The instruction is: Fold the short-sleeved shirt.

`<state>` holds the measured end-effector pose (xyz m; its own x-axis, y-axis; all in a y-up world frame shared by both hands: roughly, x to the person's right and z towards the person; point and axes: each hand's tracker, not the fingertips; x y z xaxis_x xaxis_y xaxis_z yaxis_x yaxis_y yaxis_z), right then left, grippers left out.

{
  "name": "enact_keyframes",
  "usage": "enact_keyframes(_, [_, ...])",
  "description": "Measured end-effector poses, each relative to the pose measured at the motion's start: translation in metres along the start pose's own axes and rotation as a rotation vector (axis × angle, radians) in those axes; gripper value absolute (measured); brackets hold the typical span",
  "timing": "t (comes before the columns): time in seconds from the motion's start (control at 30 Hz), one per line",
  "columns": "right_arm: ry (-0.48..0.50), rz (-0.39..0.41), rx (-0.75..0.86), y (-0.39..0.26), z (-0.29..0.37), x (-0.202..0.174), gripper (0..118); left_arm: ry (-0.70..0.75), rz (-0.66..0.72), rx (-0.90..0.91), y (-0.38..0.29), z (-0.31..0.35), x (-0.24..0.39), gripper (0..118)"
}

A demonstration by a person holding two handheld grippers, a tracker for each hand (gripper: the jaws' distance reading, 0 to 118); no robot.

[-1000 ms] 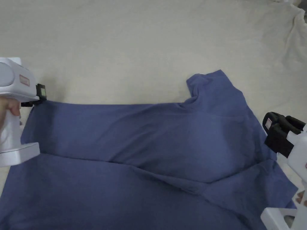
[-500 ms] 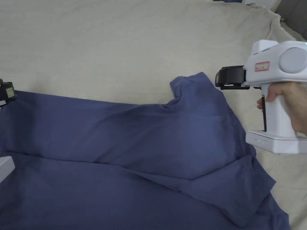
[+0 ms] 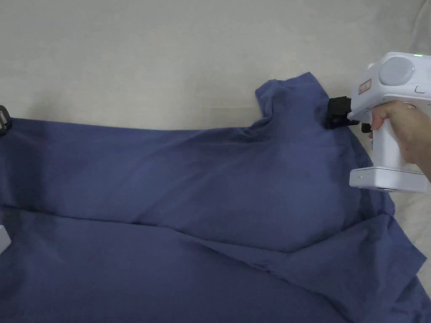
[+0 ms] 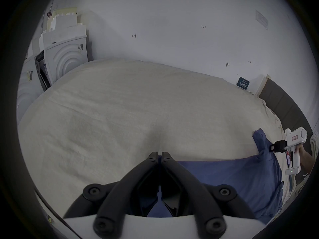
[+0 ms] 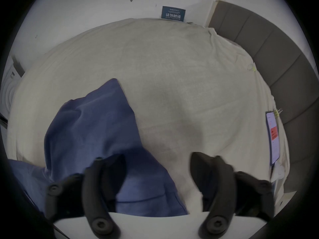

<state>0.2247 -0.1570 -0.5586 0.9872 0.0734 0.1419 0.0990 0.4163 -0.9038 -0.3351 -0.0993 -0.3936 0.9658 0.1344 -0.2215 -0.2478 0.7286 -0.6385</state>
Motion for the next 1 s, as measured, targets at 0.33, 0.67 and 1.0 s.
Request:
enact_keyframes(0.33, [0.075, 0.001, 0.06, 0.003, 0.036, 0.0, 1, 0.012, 0.032, -0.018, 0.001, -0.003, -0.002, 0])
enact_keyframes(0.67, [0.123, 0.09, 0.246, -0.041, 0.162, 0.029, 1, -0.006, 0.049, 0.033, 0.006, 0.059, -0.015, 0])
enact_keyframes(1.0, [0.152, 0.043, 0.294, -0.156, 0.224, 0.073, 1, -0.011, 0.027, 0.025, -0.039, 0.12, -0.039, 0])
